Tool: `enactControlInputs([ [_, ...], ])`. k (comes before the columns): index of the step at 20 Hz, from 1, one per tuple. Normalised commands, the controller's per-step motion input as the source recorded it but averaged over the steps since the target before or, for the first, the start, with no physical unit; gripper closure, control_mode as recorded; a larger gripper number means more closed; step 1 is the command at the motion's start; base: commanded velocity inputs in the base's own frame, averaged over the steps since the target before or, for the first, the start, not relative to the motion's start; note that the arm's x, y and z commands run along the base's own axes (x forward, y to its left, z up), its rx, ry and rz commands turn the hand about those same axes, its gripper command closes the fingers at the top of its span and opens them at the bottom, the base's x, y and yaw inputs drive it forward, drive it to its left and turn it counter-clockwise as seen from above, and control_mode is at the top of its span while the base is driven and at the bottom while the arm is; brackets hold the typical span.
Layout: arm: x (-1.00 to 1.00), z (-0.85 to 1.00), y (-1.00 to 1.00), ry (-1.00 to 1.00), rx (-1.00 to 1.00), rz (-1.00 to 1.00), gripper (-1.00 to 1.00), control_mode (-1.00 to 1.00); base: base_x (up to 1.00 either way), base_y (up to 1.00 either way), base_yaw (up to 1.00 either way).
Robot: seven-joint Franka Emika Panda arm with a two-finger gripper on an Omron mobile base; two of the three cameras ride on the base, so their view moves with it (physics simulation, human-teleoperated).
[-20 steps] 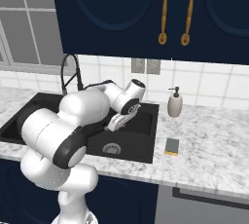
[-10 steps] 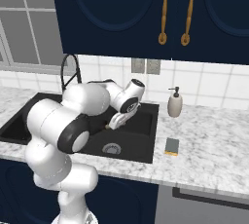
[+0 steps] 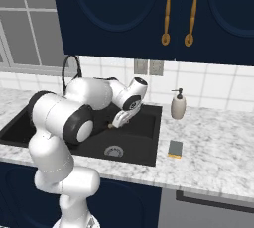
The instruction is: Pick the pan and sponge and place them into the sink. Then turn on the water.
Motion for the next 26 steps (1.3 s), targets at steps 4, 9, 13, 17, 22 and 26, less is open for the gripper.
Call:
enactControlInputs([
  [4,0.10,-0.17,0.00,0.00,0.00,0.03,1.00,-1.00,0.00,0.00,0.00],
  [9,-0.01,-0.37,0.00,0.00,0.00,0.03,1.00,-1.00,0.00,0.00,0.00],
  [13,0.00,-0.40,0.00,0.00,0.00,0.01,1.00,-1.00,0.00,0.00,0.00],
  [17,0.00,-0.48,0.00,0.00,0.00,0.00,1.00,-1.00,0.00,0.00,0.00],
  [22,0.02,-0.51,-0.03,0.00,0.00,0.00,1.00,-1.00,0.00,0.00,0.00],
  [26,0.17,-0.47,-0.11,-0.07,0.00,0.01,1.00,-1.00,0.00,0.00,0.00],
])
